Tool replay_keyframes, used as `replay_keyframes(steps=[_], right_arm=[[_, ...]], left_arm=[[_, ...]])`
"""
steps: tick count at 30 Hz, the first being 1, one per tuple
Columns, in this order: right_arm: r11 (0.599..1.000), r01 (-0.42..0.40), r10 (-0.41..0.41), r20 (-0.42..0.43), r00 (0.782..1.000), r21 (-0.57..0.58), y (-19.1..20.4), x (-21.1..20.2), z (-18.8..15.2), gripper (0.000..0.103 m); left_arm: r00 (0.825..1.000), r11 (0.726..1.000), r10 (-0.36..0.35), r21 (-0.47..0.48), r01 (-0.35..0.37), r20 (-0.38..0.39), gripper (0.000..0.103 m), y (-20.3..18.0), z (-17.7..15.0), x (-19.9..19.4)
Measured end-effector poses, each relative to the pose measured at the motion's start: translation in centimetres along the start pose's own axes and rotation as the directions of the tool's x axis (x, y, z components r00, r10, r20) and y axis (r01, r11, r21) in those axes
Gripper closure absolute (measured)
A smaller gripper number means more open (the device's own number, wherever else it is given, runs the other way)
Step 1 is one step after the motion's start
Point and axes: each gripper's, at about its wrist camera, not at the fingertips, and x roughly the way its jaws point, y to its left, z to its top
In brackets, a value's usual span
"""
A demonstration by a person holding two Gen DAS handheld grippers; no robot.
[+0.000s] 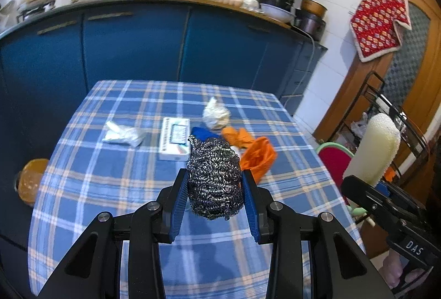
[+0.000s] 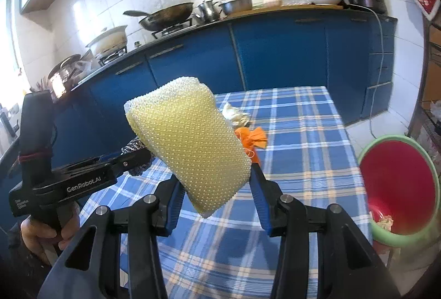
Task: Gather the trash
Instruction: 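Carry the steel wool and yellow sponge over the red bucket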
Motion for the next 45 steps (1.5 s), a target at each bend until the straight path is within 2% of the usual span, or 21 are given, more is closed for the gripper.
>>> replay_keyframes(steps=[10, 20, 35, 45], right_arm=[[0.995, 0.075, -0.077, 0.036, 0.996, 0.067, -3.3, -2.0, 0.4, 0.055], [0.967, 0.19, -0.202, 0.058, 0.978, 0.169, -8.2, -4.8, 0.2, 0.054], [0.898, 0.319, -0.337, 0.006, 0.942, 0.302, -16.0, -6.6, -0.9, 0.054], [0.844, 0.402, -0.406, -0.067, 0.912, 0.356, -20.5, -5.5, -2.5, 0.054]], left_arm=[[0.998, 0.993, -0.065, 0.098, 0.063, 0.014, 0.064, -5.0, 1.7, 0.4], [0.988, 0.971, -0.151, 0.188, 0.148, 0.005, 0.064, -10.8, 2.9, 1.7], [0.958, 0.917, -0.27, 0.278, 0.286, -0.096, 0.064, -19.7, 2.6, 6.6], [0.934, 0.891, -0.296, 0.294, 0.345, -0.201, 0.064, -23.4, 1.2, 11.7]])
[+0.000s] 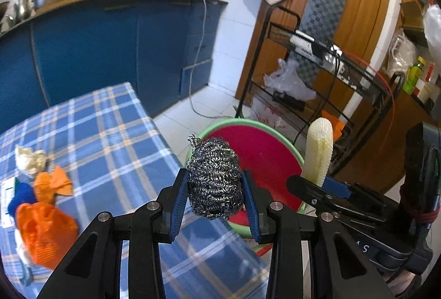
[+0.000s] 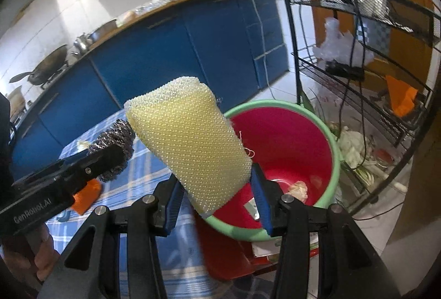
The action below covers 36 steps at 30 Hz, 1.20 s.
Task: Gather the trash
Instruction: 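Carry the steel wool and yellow sponge over the red bucket, then open both tools to drop the steel wool and sponge in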
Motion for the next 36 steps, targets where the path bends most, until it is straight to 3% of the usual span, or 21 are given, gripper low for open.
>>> replay_keyframes(steps=[21, 29, 36], right_arm=[[0.989, 0.121, -0.112, -0.098, 0.989, 0.09, -6.8, 4.5, -0.5, 0.049], [0.989, 0.109, -0.099, -0.1, 0.99, 0.099, -7.7, 4.8, -0.7, 0.039], [0.985, 0.106, -0.095, -0.084, 0.992, 0.135, -8.4, 4.1, -0.6, 0.038]], left_arm=[[0.994, 0.998, -0.013, 0.061, 0.019, -0.105, 0.063, -3.2, -0.1, 7.3], [0.996, 0.997, 0.001, 0.076, 0.006, -0.09, 0.043, -3.6, 0.0, 7.4], [0.996, 0.998, 0.016, 0.063, -0.011, -0.084, 0.04, -3.3, 0.0, 7.1]])
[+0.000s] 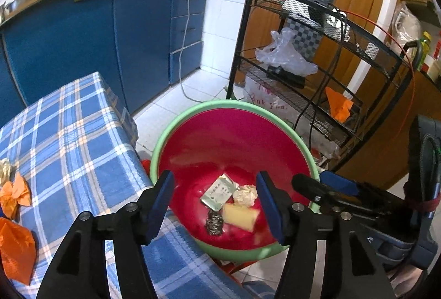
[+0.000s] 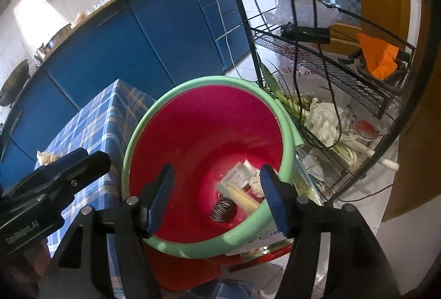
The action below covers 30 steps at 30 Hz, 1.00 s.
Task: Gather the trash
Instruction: 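Open both tools to drop the steel wool and sponge in, then move both tools back over the table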
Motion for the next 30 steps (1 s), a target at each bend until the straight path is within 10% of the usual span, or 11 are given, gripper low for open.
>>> replay_keyframes(steps=[30], right_arm=[[0.991, -0.073, 0.08, 0.065, 0.995, -0.116, 5.6, -3.7, -0.4, 0.037]], left_arm=[[0.99, 0.983, 0.114, -0.151, -0.1, 0.086, 0.04, 5.7, -1.3, -7.4]])
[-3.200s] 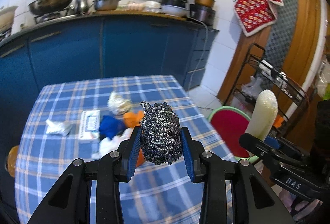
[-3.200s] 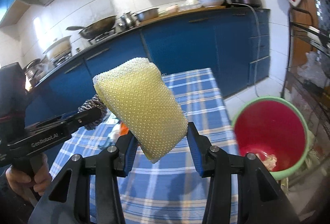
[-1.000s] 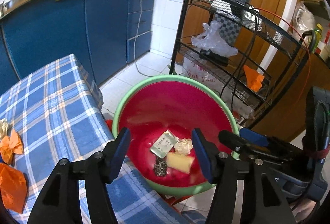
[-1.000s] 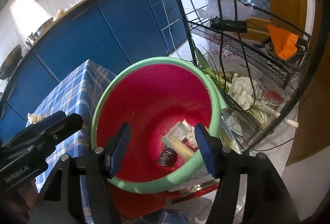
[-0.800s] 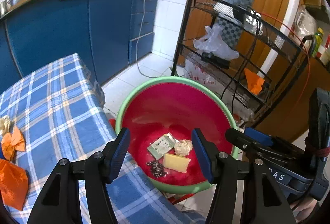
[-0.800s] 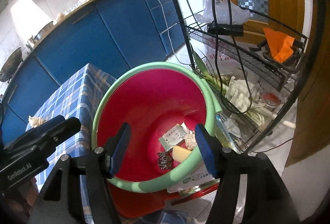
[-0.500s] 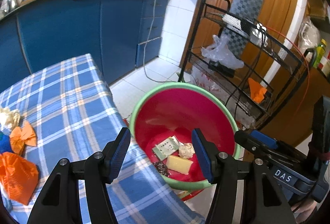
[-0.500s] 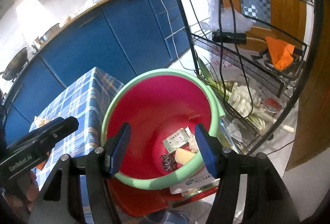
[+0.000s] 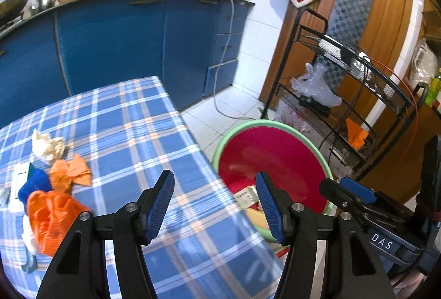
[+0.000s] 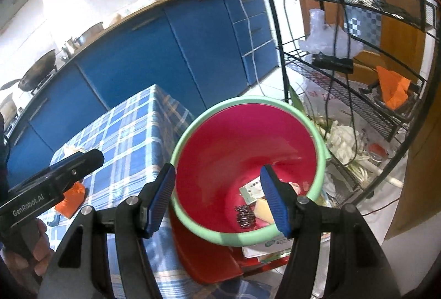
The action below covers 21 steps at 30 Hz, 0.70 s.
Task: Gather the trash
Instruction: 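Move both tools back over the table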
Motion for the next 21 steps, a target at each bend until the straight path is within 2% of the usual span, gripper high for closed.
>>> replay_keyframes(steps=[12, 21], right_arm=[[0.993, -0.052, 0.05, -0.021, 0.999, -0.108, 5.4, 0.1, -0.5, 0.037], [0.972, -0.136, 0.128, -0.053, 0.99, -0.194, 11.0, 0.9, -1.3, 0.037]], left_arm=[[0.995, 0.993, 0.091, -0.074, -0.088, 0.039, 0.04, 4.9, -0.7, -3.7], [0.981, 0.973, 0.187, -0.144, -0.178, 0.055, 0.04, 10.0, -1.8, -6.8]])
